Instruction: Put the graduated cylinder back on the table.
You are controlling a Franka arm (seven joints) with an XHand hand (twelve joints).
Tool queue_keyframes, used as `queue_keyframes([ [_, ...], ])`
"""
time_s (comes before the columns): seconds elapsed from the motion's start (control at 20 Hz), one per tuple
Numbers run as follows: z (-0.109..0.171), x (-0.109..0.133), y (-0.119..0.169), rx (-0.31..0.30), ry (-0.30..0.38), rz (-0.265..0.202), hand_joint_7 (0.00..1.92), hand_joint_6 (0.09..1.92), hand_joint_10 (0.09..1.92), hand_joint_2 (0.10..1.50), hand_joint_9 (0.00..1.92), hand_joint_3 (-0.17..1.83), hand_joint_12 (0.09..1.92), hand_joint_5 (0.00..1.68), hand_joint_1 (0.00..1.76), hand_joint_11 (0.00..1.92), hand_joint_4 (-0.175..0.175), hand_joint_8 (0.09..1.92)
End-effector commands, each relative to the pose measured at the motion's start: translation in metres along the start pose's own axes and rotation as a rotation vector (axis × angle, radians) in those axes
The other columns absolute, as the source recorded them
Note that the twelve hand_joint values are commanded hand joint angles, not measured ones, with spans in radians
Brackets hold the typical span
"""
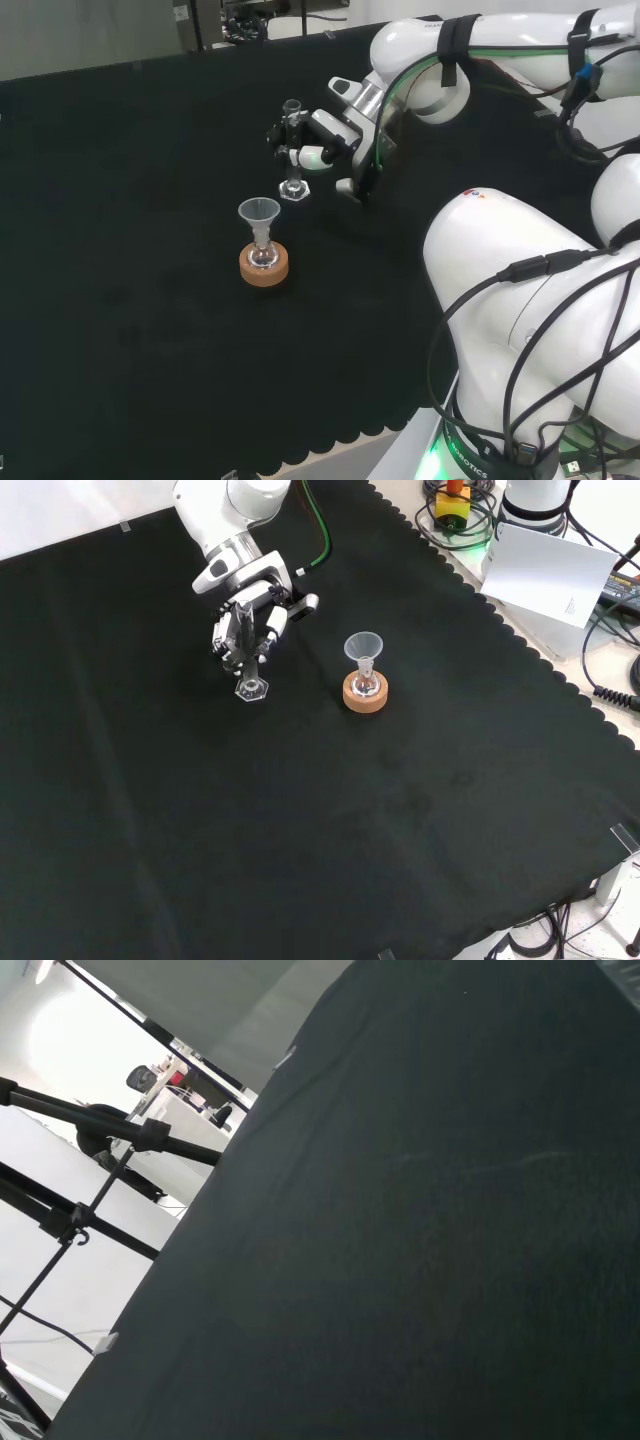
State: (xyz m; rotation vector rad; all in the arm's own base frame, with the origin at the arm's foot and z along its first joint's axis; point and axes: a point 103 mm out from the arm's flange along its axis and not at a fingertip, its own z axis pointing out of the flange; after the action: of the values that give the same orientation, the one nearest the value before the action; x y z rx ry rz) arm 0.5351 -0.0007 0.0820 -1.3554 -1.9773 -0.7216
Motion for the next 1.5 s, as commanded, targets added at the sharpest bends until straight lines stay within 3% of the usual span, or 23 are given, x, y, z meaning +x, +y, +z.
queue_keyframes([
  [0.05,-0.001,-0.003,-0.003,-0.007,0.008,0.002,0.71,0.73,0.22,1.12,1.01,-0.17,1.17,0.62,1.05,0.68,-0.052,0.6],
  [0.35,-0.012,0.006,0.001,-0.01,-0.007,0.003,0.61,0.63,0.29,1.08,0.89,-0.17,1.23,0.52,1.0,0.56,-0.058,0.63],
  [0.85,-0.062,0.033,0.005,-0.052,-0.103,0.002,0.42,0.31,0.56,1.03,0.62,-0.17,1.3,0.38,0.94,0.41,-0.073,0.68],
  [1.15,-0.098,0.066,-0.004,-0.073,-0.216,0.008,0.37,0.25,0.59,1.02,0.56,-0.17,1.33,0.39,0.92,0.33,-0.071,0.67],
  [1.5,-0.128,0.121,-0.027,-0.097,-0.334,-0.011,0.36,0.24,0.59,1.01,0.55,-0.17,1.34,0.39,0.91,0.31,-0.071,0.67],
])
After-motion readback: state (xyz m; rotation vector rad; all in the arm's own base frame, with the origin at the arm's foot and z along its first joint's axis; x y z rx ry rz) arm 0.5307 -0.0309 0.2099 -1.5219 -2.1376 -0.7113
